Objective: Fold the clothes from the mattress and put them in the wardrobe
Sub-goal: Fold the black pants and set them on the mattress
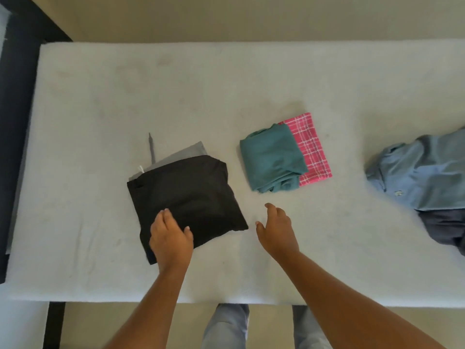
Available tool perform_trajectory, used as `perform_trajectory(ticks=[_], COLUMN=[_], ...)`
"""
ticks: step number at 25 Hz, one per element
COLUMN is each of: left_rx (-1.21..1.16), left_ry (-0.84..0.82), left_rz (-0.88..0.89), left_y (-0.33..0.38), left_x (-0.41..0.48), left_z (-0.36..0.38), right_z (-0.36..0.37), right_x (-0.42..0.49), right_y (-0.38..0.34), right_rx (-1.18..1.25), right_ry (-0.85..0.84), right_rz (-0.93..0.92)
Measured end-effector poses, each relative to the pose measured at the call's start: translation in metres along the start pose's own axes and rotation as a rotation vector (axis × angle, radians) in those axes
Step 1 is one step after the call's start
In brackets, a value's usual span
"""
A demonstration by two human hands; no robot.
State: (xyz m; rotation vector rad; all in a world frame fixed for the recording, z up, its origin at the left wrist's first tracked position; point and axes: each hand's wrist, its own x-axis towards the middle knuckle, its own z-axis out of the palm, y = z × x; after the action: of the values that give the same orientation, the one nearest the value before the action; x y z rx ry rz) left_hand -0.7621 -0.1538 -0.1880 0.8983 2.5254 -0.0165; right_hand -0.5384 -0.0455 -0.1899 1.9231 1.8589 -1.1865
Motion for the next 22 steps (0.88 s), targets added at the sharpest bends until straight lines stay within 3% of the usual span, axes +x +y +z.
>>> perform_trajectory(ticks=[4, 12, 17, 22], left_rx=[-0.072, -0.366, -0.113, 0.046], left_ry=[-0.113, -0.418, -0.402, -0.258], left_rz=[0.148, 0.118, 0.255, 0.422], left_y=[0.07, 0.167, 0.214, 0.269], left_x=[-0.02, -0.055, -0.077, -0.127], left_z=[-0.001, 0.041, 0.048, 0.013], right_z=[-0.027, -0.064, -0.112, -0.171], right_x=[-0.015, -0.001, 0.002, -0.035], right_y=[0.047, 0.095, 0.124, 0.145], right_rx=[0.002, 0.19, 0.131, -0.041], right_ry=[0.012, 0.002, 0.077, 0.125], right_rz=[0.057, 0.141, 0.134, -0.017])
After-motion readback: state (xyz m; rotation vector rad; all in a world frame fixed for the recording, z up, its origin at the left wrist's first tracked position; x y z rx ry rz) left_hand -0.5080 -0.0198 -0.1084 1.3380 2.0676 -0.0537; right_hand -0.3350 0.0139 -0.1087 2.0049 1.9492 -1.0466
